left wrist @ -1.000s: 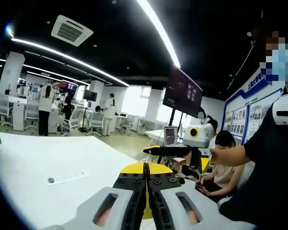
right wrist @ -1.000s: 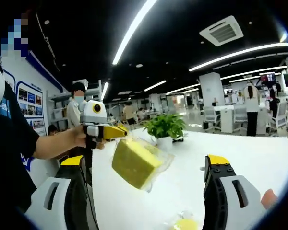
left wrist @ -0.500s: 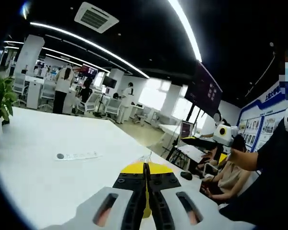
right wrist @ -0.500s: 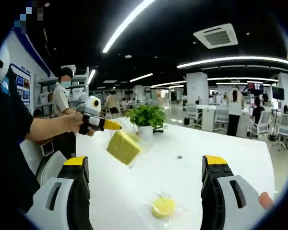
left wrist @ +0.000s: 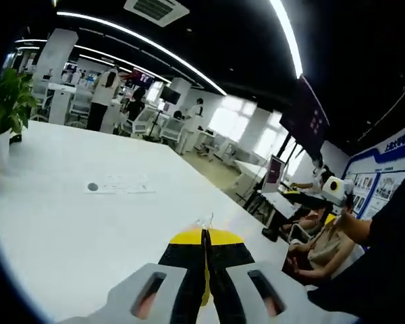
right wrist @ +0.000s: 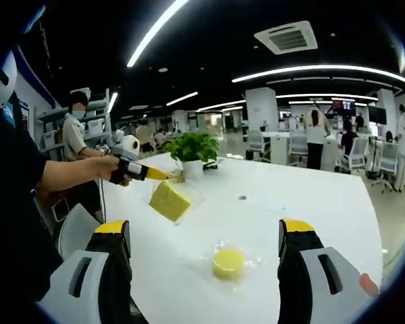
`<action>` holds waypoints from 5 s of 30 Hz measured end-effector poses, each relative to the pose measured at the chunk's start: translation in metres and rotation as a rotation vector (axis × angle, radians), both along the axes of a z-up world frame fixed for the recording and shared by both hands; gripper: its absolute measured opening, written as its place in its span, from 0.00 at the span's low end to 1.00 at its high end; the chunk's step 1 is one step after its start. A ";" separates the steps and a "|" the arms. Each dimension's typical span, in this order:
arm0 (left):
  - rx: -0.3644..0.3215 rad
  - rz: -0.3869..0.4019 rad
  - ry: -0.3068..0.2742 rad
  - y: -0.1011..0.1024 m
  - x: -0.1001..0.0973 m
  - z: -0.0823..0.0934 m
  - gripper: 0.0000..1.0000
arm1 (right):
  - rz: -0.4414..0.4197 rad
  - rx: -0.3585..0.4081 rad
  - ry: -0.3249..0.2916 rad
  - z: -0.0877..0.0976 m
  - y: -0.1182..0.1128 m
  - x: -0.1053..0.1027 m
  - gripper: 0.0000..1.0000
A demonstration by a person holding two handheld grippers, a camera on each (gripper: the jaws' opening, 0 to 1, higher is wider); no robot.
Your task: Compare the silicone blocks by pressing each to a similar depth, holding the contact briefly, and releasing to observe deformation and rebound differences across the visible hardness samples.
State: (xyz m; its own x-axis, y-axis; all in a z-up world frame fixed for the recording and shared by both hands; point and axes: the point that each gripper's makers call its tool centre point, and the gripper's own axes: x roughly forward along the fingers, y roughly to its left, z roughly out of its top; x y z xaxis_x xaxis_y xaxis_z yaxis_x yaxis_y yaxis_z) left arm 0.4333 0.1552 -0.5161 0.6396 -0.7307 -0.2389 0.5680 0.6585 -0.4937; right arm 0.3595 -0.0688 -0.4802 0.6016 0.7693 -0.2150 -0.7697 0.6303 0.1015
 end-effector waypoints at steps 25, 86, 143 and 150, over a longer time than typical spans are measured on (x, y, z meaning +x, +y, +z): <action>-0.096 0.168 0.233 0.011 0.027 -0.098 0.00 | -0.005 -0.059 0.035 -0.016 -0.006 -0.012 0.68; 0.281 0.036 -0.013 0.013 -0.015 -0.111 0.32 | 0.067 -0.307 0.038 -0.070 0.006 -0.048 0.60; 0.436 0.121 -0.361 0.092 -0.164 -0.025 0.99 | 0.011 -0.032 0.027 -0.076 0.002 -0.050 0.87; 0.444 0.108 -0.329 0.091 -0.169 -0.034 0.99 | -0.021 -0.046 0.052 -0.090 -0.010 -0.054 0.87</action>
State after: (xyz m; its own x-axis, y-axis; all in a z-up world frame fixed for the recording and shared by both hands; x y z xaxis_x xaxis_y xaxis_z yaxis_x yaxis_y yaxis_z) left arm 0.2644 0.2463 -0.5499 0.7982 -0.5315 -0.2835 0.5627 0.8259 0.0358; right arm 0.3055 -0.0792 -0.5703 0.6047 0.7451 -0.2812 -0.7508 0.6512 0.1110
